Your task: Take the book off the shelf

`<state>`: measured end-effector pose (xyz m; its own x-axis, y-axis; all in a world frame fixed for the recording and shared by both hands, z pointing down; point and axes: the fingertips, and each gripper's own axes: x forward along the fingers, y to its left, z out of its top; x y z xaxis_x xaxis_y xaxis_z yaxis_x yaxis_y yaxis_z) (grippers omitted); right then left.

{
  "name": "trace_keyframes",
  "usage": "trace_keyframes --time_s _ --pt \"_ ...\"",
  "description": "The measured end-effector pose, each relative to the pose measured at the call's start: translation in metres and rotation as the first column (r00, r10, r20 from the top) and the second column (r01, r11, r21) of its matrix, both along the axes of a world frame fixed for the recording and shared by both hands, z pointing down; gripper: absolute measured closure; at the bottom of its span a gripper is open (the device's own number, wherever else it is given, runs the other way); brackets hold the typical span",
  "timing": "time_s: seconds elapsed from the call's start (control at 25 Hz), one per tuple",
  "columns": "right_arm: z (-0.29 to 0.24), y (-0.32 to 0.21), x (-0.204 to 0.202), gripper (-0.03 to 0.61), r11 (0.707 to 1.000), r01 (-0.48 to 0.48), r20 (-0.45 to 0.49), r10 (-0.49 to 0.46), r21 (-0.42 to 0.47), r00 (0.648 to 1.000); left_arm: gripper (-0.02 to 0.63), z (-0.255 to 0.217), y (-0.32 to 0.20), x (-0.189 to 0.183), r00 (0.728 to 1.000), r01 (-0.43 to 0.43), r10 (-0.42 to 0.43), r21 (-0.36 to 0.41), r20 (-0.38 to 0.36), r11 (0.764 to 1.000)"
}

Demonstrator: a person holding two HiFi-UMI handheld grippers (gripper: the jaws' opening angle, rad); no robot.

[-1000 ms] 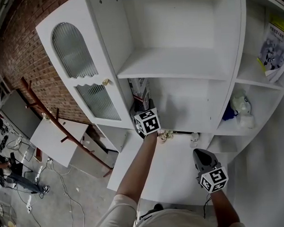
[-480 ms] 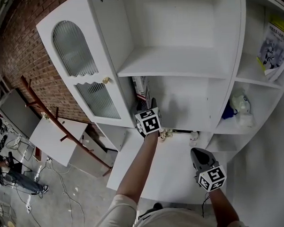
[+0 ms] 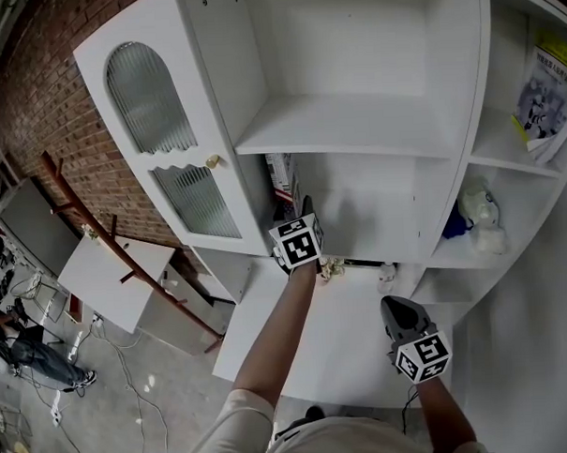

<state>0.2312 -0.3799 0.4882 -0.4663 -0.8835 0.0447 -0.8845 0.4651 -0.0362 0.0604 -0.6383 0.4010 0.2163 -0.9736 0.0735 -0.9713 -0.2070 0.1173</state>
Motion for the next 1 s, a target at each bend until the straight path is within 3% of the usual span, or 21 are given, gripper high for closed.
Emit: trace_keyframes --time_s 0.48,1.0 --pt "0.005 -0.001 -0.009 0.548 1.0 0.022 -0.006 -0.022 -0.006 1.0 0.333 0.008 -0.009 -0.013 0.998 0.063 -0.063 0.02 0.026 0.998" --pt "0.003 -0.007 -0.002 0.548 1.0 0.001 -0.01 -0.001 -0.014 1.0 0.333 0.002 -0.038 -0.004 0.996 0.034 -0.035 0.012 0.076 0.999"
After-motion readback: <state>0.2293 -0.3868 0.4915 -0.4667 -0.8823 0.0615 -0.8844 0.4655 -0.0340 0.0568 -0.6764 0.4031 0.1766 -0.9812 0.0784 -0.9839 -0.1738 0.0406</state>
